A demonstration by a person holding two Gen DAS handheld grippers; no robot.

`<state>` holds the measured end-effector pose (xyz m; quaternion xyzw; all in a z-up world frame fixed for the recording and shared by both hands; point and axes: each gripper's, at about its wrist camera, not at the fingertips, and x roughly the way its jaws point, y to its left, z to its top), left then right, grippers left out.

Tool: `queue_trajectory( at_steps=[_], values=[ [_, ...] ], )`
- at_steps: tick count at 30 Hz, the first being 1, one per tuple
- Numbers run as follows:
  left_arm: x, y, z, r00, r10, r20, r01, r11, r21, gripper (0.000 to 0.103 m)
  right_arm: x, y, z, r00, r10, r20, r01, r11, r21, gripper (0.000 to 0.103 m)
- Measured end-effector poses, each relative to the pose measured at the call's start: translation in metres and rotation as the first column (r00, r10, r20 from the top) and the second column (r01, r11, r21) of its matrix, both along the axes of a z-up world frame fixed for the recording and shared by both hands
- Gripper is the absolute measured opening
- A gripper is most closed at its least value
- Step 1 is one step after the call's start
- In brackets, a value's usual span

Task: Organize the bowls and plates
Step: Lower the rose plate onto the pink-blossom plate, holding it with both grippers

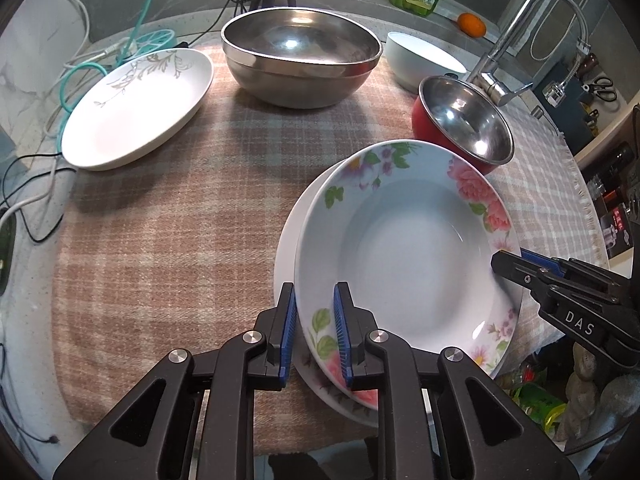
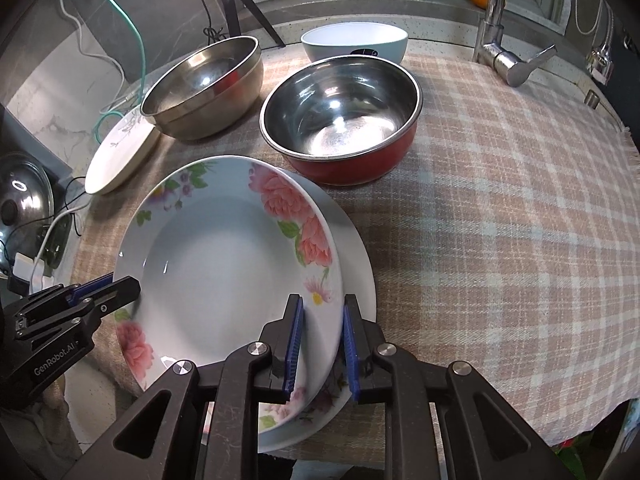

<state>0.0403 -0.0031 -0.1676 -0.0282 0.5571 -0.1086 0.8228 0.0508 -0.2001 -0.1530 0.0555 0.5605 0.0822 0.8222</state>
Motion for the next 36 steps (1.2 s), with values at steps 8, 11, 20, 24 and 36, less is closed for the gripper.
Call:
queue_trajectory(
  at_steps=[8,11,20,24,36],
  values=[
    [0.000,0.001,0.000,1.000,0.003,-0.002,-0.003,1.000,-0.004,0.017,-0.001,0.007,0.001,1.000,0.015,0.011,-0.014,0.999,-0.046,0.018],
    [0.000,0.001,0.000,1.000,0.002,-0.002,-0.002,1.000,-0.004,0.017,-0.001,0.009,0.001,1.000,0.023,0.014,-0.023,0.998,-0.060,0.018],
    [-0.001,0.000,0.000,1.000,-0.001,0.004,0.001,1.000,0.014,0.017,-0.002,0.014,0.001,0.999,0.043,0.024,-0.040,0.994,-0.099,0.018],
    [-0.001,0.000,0.000,1.000,0.000,0.004,0.000,1.000,0.013,0.017,-0.003,0.016,0.001,0.998,0.053,0.028,-0.049,0.992,-0.117,0.018],
    [0.000,-0.004,-0.001,1.000,-0.009,0.002,0.009,1.000,0.021,0.017,-0.002,0.002,0.002,1.000,0.009,0.022,-0.008,1.000,-0.027,0.020]
  ],
)
